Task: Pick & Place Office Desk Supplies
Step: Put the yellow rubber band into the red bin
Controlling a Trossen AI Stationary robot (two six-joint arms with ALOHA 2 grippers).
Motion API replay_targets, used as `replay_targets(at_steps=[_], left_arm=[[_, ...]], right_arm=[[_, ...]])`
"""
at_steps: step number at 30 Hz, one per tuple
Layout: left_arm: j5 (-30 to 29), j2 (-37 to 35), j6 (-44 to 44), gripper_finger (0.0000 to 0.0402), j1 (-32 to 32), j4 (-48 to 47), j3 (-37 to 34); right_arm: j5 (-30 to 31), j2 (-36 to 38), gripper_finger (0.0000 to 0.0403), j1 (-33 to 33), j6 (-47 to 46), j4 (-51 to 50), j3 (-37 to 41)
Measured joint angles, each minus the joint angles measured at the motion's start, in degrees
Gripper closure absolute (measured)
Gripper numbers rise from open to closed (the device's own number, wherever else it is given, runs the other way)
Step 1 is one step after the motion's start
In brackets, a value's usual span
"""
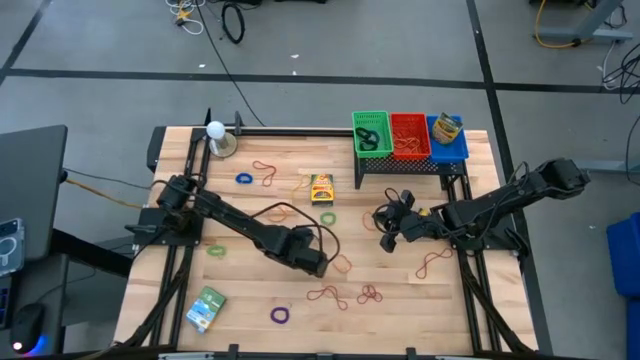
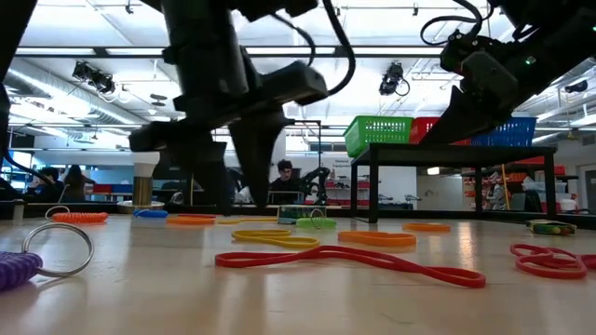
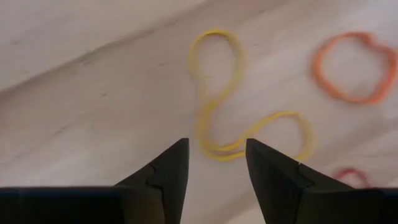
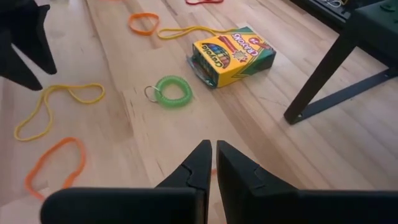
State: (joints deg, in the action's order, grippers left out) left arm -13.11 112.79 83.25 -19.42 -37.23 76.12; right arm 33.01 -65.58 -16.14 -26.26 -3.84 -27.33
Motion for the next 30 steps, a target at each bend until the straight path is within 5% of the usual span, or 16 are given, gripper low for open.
replay_targets(at_steps=[9,24,30], left_arm=[[-0.86,1.92,6.31,0.0248,0.31,-0.76,-0.04],[-2.84,3.95,5.29,0.0390,-0.13,-0.30,0.10],[-8.13,1.29,0.99,0.0397,-0.79,-5.08,-0.33]], right_arm=[[0.02,-0.02,0.0369,0.00,0.17,0.14,0.00],[1.07,-0.02,0.0369,0.00,0.17,0.19,0.00],[1.44,-0.02,0.0369,0.00,-0.04,0.22,0.00]])
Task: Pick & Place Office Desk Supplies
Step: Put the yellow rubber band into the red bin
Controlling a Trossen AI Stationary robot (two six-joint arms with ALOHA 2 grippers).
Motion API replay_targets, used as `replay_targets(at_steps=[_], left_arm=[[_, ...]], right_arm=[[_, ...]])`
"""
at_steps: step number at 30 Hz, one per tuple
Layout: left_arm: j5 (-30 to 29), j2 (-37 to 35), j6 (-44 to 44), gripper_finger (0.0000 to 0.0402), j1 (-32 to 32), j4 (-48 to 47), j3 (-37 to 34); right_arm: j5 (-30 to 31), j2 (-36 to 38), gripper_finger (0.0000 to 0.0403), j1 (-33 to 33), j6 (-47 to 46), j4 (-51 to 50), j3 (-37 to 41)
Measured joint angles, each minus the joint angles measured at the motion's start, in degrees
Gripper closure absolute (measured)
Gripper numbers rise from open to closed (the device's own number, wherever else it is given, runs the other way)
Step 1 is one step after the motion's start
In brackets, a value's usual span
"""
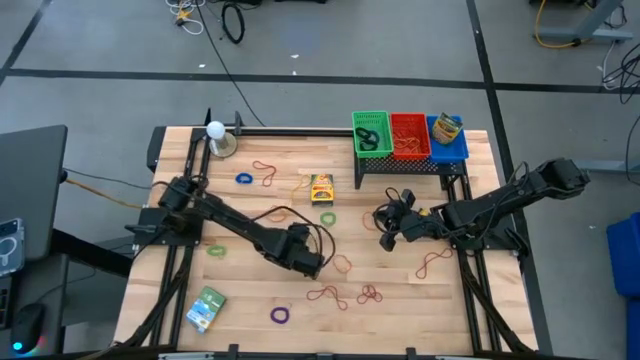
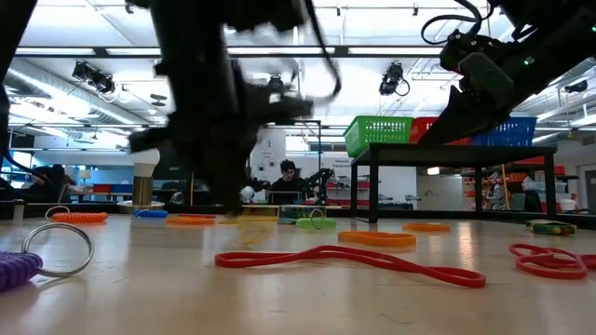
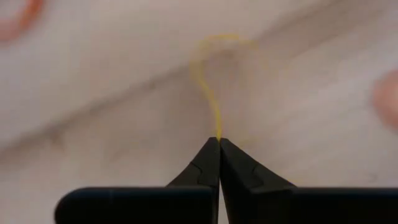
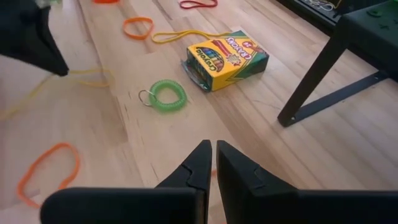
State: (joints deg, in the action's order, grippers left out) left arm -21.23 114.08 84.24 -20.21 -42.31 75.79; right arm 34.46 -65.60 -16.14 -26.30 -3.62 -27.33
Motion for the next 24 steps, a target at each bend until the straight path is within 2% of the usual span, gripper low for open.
replay_targets(at_steps=[3,5,11,16,21,24], left_arm=[[-8.15,-3.09,-11.75,0.0398,-1.81,3.65,-0.36],[-10.02,-4.60,-18.40,0.0398,-2.59,9.89,-3.08],[-9.43,-8.93,-27.32,0.0399,-0.75,33.01,-17.13],[-3.60,-10.67,-35.46,0.0399,1.80,50.09,-25.45],[-1.43,-12.49,-43.79,0.0400,3.54,54.86,-28.25],[-0.26,-13.33,-49.46,0.0400,4.83,56.57,-28.75]], right_arm=[[-0.01,0.00,0.0369,0.00,0.00,0.02,0.00],[0.00,0.00,0.0369,0.00,0.02,0.02,0.00],[-0.04,0.00,0.0393,0.00,-1.17,-0.03,0.00],[-0.60,0.00,0.0394,-0.11,-6.25,0.75,-0.10],[-6.53,0.00,0.0388,-0.17,-6.29,7.16,-0.14],[-6.45,0.00,0.0375,-0.59,-5.93,10.53,-0.17]])
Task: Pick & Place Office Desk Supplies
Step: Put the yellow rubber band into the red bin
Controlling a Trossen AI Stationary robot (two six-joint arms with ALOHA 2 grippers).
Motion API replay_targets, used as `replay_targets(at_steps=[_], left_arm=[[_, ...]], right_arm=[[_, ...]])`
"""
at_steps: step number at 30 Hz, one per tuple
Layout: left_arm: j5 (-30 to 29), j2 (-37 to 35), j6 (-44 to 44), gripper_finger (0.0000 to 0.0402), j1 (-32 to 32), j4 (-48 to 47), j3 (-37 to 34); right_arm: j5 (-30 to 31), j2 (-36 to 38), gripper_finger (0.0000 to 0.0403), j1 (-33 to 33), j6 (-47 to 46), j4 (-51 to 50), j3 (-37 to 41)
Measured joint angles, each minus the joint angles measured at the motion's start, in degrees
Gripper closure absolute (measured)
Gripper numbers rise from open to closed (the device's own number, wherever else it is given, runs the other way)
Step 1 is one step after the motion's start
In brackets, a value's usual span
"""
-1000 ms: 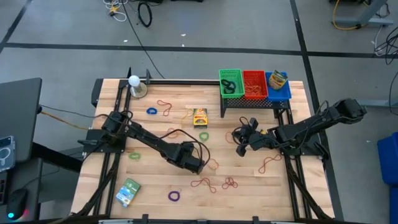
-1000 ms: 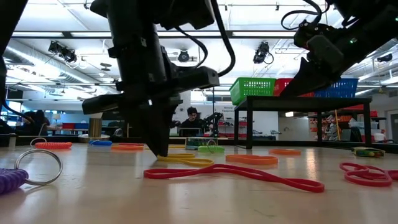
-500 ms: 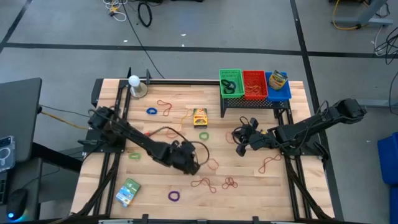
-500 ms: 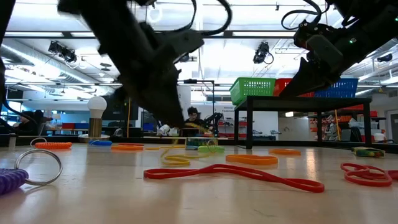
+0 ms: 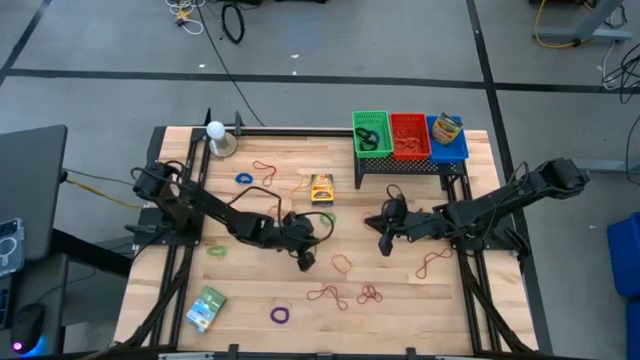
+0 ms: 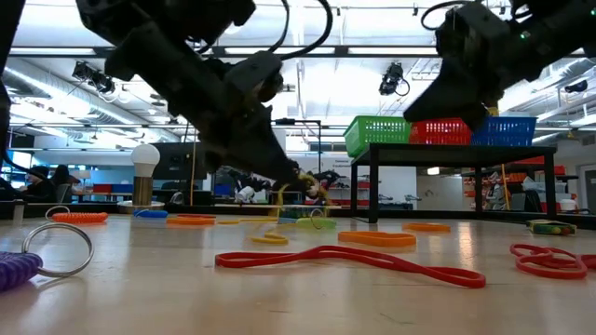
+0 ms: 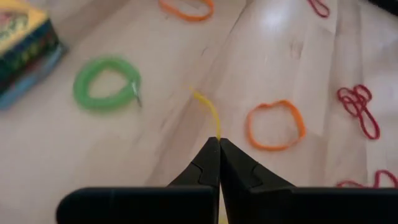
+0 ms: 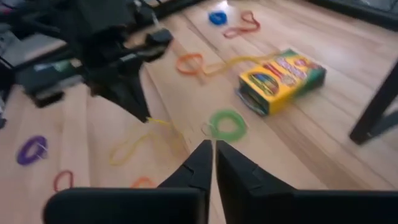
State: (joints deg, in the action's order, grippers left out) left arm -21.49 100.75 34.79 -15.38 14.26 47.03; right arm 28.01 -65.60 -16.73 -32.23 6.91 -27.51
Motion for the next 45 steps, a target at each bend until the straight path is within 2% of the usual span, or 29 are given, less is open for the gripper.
replay_targets(at_steps=[7,13,18,23,28,37,41,45], left_arm=[[4.21,-0.31,-10.10,0.0400,2.59,2.56,-0.34],[5.24,-0.31,-13.71,0.0400,3.11,5.56,-0.32],[5.02,-0.28,-13.42,0.0400,3.07,5.75,-0.32],[5.05,-0.27,-13.44,0.0399,2.98,5.91,-0.32],[5.03,-0.26,-14.33,0.0399,2.94,7.19,-0.32],[4.98,-0.24,-14.89,0.0399,2.63,7.87,-0.32],[4.93,-0.24,-14.84,0.0399,2.59,7.87,-0.32],[4.83,-0.24,-13.92,0.0398,2.59,7.87,-0.32]], right_arm=[[-2.14,-1.79,0.0303,0.04,2.31,2.65,-0.49],[-6.19,-12.27,0.0257,0.02,9.18,2.75,-6.33],[-7.52,-20.64,0.0241,0.23,15.48,2.80,-12.48],[-7.76,-26.77,0.0246,1.16,19.30,3.01,-16.37],[-8.13,-31.14,0.0254,2.82,20.25,5.70,-16.92],[-7.84,-33.16,0.0276,5.39,21.20,9.91,-17.00],[-12.10,-33.18,0.0301,6.32,21.70,9.99,-17.00],[-12.57,-33.18,0.0349,6.38,22.00,10.19,-17.00]])
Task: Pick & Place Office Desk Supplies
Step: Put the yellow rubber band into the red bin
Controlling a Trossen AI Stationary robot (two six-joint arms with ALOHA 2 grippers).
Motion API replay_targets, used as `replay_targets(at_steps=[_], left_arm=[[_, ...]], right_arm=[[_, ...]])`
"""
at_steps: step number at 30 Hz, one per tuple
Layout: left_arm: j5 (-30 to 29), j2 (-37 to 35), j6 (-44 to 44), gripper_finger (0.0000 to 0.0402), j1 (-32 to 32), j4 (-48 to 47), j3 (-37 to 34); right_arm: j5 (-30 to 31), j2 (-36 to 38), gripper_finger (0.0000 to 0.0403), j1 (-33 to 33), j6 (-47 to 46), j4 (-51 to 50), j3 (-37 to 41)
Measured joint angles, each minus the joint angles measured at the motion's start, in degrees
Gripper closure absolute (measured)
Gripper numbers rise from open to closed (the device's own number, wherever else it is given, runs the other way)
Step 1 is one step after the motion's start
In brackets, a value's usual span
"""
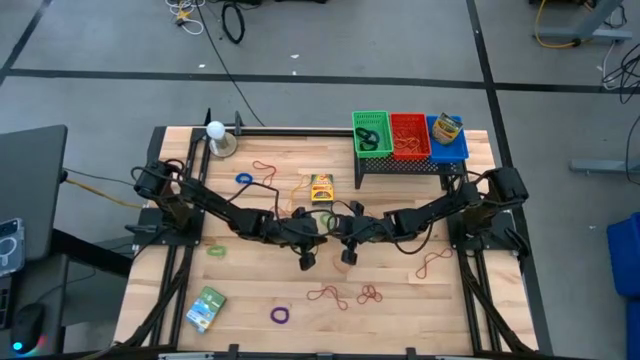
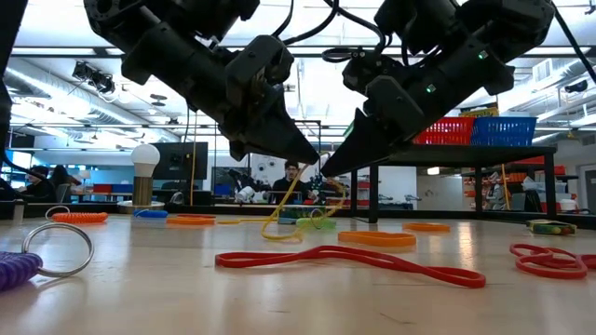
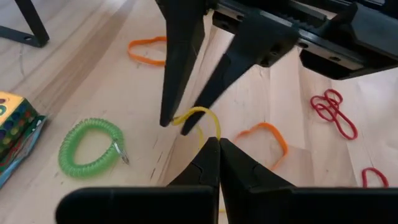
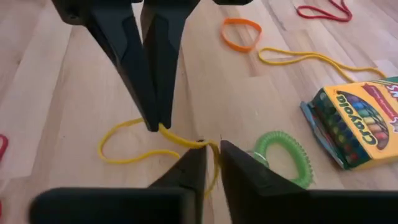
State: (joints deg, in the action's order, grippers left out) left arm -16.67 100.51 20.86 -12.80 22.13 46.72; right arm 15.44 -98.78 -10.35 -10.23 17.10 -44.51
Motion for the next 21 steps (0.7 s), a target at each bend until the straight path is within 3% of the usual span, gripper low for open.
replay_targets(at_steps=[4,15,21], left_arm=[[-1.81,0.00,1.50,0.0388,0.00,-0.01,0.00],[-0.58,-8.81,1.10,0.0313,1.59,-9.22,0.09],[0.27,-12.17,-0.14,0.0315,1.48,-10.56,0.11]], right_arm=[[-0.02,0.00,0.0395,-0.02,-2.41,-0.06,0.00],[2.93,4.08,0.0398,-2.07,-5.85,-2.71,0.07],[6.78,9.77,0.0400,-3.64,-5.99,-5.67,0.05]])
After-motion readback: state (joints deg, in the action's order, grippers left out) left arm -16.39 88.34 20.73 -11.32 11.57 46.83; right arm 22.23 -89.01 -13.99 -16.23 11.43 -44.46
